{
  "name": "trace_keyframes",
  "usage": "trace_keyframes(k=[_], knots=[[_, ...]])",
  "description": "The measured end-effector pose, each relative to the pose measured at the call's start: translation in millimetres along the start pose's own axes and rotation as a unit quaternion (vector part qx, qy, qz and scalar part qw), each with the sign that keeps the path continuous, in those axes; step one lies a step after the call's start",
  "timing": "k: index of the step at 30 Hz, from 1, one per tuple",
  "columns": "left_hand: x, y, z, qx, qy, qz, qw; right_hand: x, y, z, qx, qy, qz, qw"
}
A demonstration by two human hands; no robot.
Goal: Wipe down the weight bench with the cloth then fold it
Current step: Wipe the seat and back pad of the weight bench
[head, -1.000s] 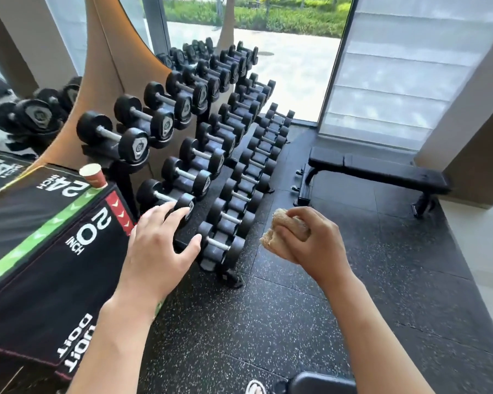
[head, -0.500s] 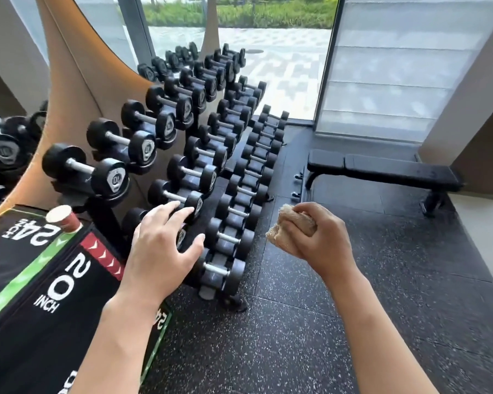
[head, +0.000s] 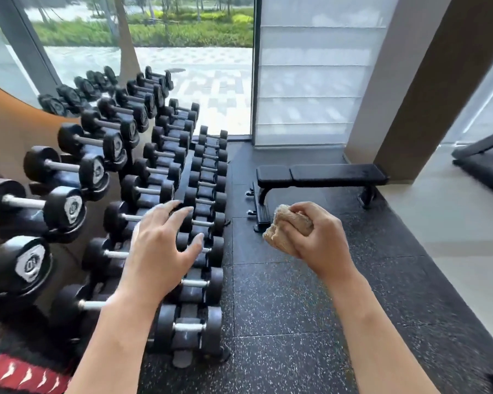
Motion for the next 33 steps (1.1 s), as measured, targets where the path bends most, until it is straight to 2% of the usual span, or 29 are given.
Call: trace_keyframes(k=[5, 11, 18, 33], knots=[[43, 14, -19, -0.011, 0.037, -0.043, 0.998, 19, 11, -11, -0.031, -0.042, -0.001, 0.999], [76, 23, -48, -0.032, 0.060, -0.064, 0.996, 32, 6, -14, -0.079, -0.046, -0.013, 0.996], [118, -1, -90, -0.063, 0.077, -0.081, 0.992, 66, -19, 2, -0.108, -0.063, -0.022, 0.992], [233, -119, -220, -0.042, 0.070, -0.096, 0.992, 194, -186, 56, -0.078, -0.066, -0.020, 0.995]])
Point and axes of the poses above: each hand's wrist, its own x-axis towards the middle knuckle, its own z-axis out of the back of the hand, y = z × x, the point moved 1 cm from there along x, towards the middle knuckle, and after that the axes turned 5 degrees about -y, right-handed, at the moved point
